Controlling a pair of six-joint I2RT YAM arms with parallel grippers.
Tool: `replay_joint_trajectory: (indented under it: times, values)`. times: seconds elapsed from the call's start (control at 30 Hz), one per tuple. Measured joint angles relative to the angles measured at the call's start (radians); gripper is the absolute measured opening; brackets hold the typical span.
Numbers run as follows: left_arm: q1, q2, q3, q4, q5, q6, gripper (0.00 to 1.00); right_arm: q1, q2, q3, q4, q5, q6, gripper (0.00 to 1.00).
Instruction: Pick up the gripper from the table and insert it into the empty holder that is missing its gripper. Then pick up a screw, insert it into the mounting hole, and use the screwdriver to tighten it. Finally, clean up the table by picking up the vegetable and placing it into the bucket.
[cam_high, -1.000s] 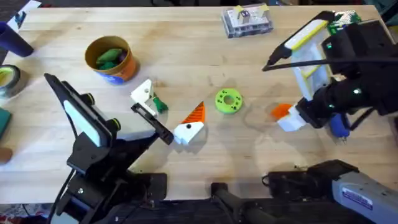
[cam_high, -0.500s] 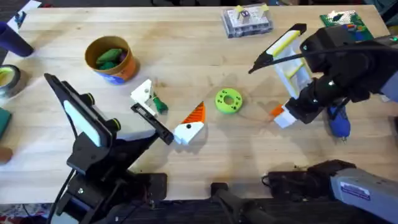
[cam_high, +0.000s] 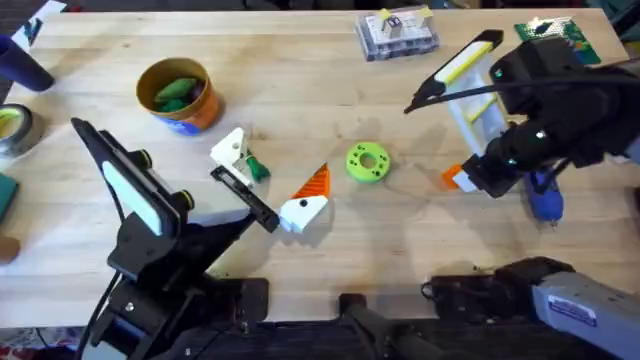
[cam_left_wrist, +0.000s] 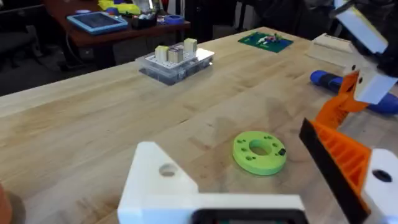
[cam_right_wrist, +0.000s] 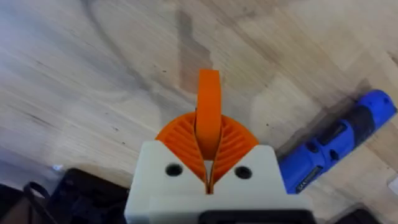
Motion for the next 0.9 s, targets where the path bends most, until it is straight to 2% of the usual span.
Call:
replay_joint_trajectory:
  times: [0.1,0.23,0.37,0.47,0.7,0.9]
  values:
    - [0.0,0.0,0.0,0.0,0.0,0.0,0.99,0.0,-0.075,0.028,-0.005,-0.014,0.037,0.015]
    - [0.0,0.0,0.0,0.0,0.0,0.0,0.99,0.0,-0.224,0.068,0.046,-0.1,0.099,0.014]
    - [0.0,0.0,0.0,0.0,0.0,0.0,0.99,0.0,-0.364,0.073,0.11,-0.182,0.226,0.013]
    - [0.0,0.0,0.0,0.0,0.0,0.0,0.99,0.0,-0.405,0.073,0.178,-0.249,0.368,0.012]
    - [0.0,0.0,0.0,0.0,0.0,0.0,0.99,0.0,-0.317,0.056,0.348,-0.452,0.677,0.011]
    - [0.0,0.0,0.0,0.002,0.017,0.0,0.99,0.0,-0.119,0.042,0.431,-0.711,0.779,0.011]
